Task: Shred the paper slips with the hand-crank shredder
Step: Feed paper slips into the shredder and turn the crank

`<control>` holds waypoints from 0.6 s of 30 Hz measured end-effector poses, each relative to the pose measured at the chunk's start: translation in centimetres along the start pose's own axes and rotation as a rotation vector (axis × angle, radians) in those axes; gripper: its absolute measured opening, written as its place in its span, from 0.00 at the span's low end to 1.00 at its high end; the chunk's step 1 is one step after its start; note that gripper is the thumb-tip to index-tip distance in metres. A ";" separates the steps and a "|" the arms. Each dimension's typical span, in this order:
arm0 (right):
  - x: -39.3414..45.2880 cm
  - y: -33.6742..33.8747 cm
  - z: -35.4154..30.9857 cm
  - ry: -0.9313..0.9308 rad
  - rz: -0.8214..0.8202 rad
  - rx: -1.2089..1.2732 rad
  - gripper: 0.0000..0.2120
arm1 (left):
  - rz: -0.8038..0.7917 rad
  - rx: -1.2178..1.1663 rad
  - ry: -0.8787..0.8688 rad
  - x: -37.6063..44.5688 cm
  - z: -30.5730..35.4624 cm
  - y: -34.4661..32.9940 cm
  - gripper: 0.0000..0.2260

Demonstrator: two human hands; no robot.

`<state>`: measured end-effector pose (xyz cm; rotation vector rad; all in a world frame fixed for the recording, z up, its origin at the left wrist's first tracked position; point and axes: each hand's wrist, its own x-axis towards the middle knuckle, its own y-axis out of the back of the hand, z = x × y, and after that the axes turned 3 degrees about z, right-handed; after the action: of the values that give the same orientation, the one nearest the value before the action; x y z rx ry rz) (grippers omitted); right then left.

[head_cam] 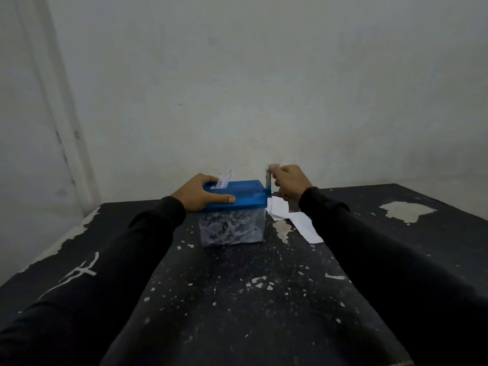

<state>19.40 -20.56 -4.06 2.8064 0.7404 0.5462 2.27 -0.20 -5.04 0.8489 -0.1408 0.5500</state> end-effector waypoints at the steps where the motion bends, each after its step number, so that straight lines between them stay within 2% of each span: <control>1: 1.0 0.0 0.4 -0.024 0.014 -0.001 0.14 | -0.002 0.002 -0.003 0.1 -0.2 0.0 0.32; 3: 2.1 -0.6 1.4 -0.078 0.027 0.045 0.15 | -0.011 0.004 0.007 0.2 -0.4 0.0 0.42; 7: 1.7 -2.8 4.7 -0.086 0.061 -0.008 0.07 | 0.004 -0.008 0.006 -0.1 -0.1 -0.1 0.31; 9: 0.6 -2.8 6.2 -0.101 0.050 -0.105 0.13 | 0.000 -0.014 0.007 -0.1 -0.1 -0.1 0.38; 12: -1.4 -1.6 7.2 -0.124 -0.090 -0.226 0.17 | 0.012 -0.005 0.024 -0.2 -0.5 0.0 0.45; 18: -3.0 2.2 5.0 -0.157 -0.323 0.025 0.21 | 0.007 0.000 0.038 0.2 -1.1 0.0 0.46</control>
<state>19.94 -24.40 -8.98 2.6334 1.1414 0.2592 2.27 0.67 -5.66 0.8382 -0.1093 0.5724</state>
